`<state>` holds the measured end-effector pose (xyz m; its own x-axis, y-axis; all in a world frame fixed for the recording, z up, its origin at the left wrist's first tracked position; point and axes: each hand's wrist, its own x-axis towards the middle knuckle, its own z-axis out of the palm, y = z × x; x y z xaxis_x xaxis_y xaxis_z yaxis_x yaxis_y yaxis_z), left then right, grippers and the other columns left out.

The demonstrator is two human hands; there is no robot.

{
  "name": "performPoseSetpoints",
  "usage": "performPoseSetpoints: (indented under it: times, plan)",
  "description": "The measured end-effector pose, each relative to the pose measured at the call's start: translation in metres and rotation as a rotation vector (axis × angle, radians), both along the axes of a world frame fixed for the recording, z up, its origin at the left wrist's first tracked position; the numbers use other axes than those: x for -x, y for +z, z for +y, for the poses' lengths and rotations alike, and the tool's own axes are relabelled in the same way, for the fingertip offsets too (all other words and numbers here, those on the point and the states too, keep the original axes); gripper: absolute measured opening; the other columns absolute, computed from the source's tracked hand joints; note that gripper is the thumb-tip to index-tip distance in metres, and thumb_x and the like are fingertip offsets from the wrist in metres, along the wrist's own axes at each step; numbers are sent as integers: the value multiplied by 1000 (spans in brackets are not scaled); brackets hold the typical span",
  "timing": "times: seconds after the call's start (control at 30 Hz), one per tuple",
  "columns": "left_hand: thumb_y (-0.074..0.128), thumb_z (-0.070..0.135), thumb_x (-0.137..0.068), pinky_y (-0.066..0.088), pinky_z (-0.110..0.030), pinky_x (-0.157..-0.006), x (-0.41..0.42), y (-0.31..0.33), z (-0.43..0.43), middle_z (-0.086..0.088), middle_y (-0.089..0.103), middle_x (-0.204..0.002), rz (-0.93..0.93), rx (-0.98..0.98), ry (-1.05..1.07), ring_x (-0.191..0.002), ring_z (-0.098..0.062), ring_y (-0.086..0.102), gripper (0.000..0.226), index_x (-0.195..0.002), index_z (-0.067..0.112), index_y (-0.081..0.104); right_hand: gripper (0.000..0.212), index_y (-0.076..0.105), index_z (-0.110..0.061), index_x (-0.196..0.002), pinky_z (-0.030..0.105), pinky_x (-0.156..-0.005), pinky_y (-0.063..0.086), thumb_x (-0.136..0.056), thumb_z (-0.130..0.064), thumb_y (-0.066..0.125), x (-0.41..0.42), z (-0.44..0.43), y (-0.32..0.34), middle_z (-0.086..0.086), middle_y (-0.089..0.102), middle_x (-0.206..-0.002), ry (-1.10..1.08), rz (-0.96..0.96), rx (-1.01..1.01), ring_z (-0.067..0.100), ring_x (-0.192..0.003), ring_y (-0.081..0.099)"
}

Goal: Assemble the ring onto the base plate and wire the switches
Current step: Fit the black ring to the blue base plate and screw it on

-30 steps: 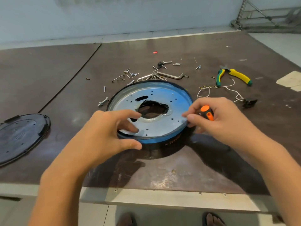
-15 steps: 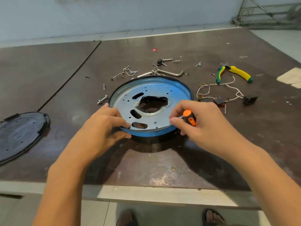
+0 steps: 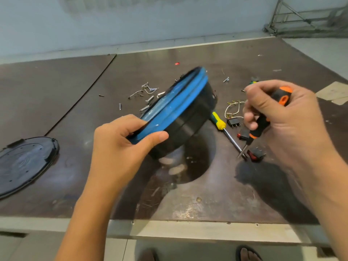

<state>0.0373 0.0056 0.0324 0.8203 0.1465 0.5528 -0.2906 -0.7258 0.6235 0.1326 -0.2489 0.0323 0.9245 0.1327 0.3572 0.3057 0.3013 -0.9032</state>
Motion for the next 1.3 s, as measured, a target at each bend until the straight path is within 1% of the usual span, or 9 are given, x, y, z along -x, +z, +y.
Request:
performPoseSetpoints:
  times: [0.1, 0.2, 0.27, 0.37, 0.63, 0.73, 0.93, 1.13, 1.3]
  plan:
    - [80, 31, -79, 48, -28, -48, 1, 3, -17, -3, 66, -64, -47, 163, 67, -57, -22, 58, 19, -85, 13, 76, 2, 75, -9, -84, 23, -46, 45, -86, -10, 76, 7, 7, -5, 6, 63, -62, 29, 46, 134, 17, -53, 57]
    - [79, 32, -81, 54, -34, -45, 2, 5, -23, -5, 70, -68, -60, 334, 80, -58, -27, 62, 10, -85, 23, 77, 5, 76, -3, -89, 22, -48, 48, -86, -1, 73, 13, 20, -10, 6, 66, -61, 97, 53, 218, 15, -52, 61]
    - [77, 38, -80, 54, -40, -46, 3, 6, -22, -13, 71, -72, -46, 460, 96, -60, -30, 63, 15, -82, 23, 78, 8, 76, -3, -93, 23, -49, 50, -88, 1, 71, 16, 28, -13, 4, 66, -62, 148, 29, 236, 15, -54, 62]
    - [73, 45, -76, 52, -29, -44, 5, 10, -22, -17, 70, -73, -24, 647, 76, -58, -23, 64, 25, -79, 21, 77, 12, 77, -6, -93, 24, -48, 50, -89, 2, 70, 22, 40, -12, 4, 66, -63, 192, 11, 168, 17, -56, 62]
    - [71, 49, -76, 55, -25, -51, 5, 6, -31, -10, 70, -72, -17, 638, 64, -62, -20, 66, 28, -82, 22, 76, 6, 75, -5, -90, 22, -44, 44, -86, -1, 75, 36, 57, -6, 4, 67, -58, 169, -22, 132, 10, -44, 58]
    - [71, 48, -77, 56, -26, -51, 5, 5, -31, -10, 71, -74, -25, 622, 52, -66, -27, 68, 25, -82, 24, 76, 5, 75, -7, -88, 21, -44, 44, -86, -3, 75, 37, 59, -7, 4, 66, -58, 157, -3, 124, 9, -44, 56]
    - [73, 47, -78, 56, -36, -52, 4, 7, -31, -19, 68, -74, -26, 623, 55, -61, -27, 63, 27, -80, 20, 76, 8, 75, -14, -82, 23, -46, 44, -86, -8, 76, 34, 61, -10, 7, 65, -58, 189, 8, 136, 16, -42, 53]
    - [73, 41, -82, 50, -56, -50, 6, 6, -38, -27, 61, -73, -95, 481, 118, -67, -47, 56, 31, -79, 10, 71, 8, 75, -19, -78, 24, -45, 43, -84, -15, 77, 31, 59, -12, 9, 63, -59, 251, 85, 122, 19, -45, 51]
    - [73, 38, -89, 48, -42, -53, 5, 5, -39, -5, 61, -68, -166, 169, 160, -63, -24, 57, 26, -82, 13, 68, 8, 76, -13, -77, 22, -42, 39, -85, -10, 75, 34, 55, -13, 9, 62, -60, 255, 208, 105, 15, -46, 49]
